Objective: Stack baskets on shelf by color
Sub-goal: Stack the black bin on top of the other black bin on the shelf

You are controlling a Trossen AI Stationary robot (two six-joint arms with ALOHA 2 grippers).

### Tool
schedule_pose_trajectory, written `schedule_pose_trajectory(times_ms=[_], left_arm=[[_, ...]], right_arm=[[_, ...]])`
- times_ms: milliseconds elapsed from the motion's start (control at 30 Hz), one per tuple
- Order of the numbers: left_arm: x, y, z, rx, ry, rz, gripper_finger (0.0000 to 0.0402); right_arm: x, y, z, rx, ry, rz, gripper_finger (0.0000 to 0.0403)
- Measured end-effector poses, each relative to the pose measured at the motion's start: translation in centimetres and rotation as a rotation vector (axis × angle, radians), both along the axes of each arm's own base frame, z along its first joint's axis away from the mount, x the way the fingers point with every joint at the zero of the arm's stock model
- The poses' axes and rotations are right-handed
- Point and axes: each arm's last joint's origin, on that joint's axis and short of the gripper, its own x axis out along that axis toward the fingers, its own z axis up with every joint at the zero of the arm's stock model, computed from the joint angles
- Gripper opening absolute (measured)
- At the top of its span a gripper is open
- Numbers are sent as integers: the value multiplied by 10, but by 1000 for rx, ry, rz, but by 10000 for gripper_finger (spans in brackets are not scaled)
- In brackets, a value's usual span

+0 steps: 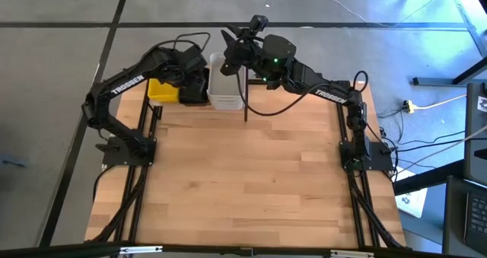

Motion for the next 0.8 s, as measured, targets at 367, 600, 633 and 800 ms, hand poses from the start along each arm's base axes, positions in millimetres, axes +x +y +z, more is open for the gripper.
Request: schedule_pose_trajectory(times_ms=[367, 600, 633, 800], left_arm=[[-9, -6, 18, 58, -34, -16, 43], [-16, -10, 30, 78, -67, -26, 43], [-16, -10, 30, 73, -59, -27, 43], [-11, -7, 24, 51, -16, -40, 41]], right_arm=[[0, 0, 0, 0, 0, 0, 99], [0, 0, 2, -4, -23, 0, 99], [0, 0, 2, -4, -26, 0, 99], [0, 0, 3, -5, -30, 0, 99]])
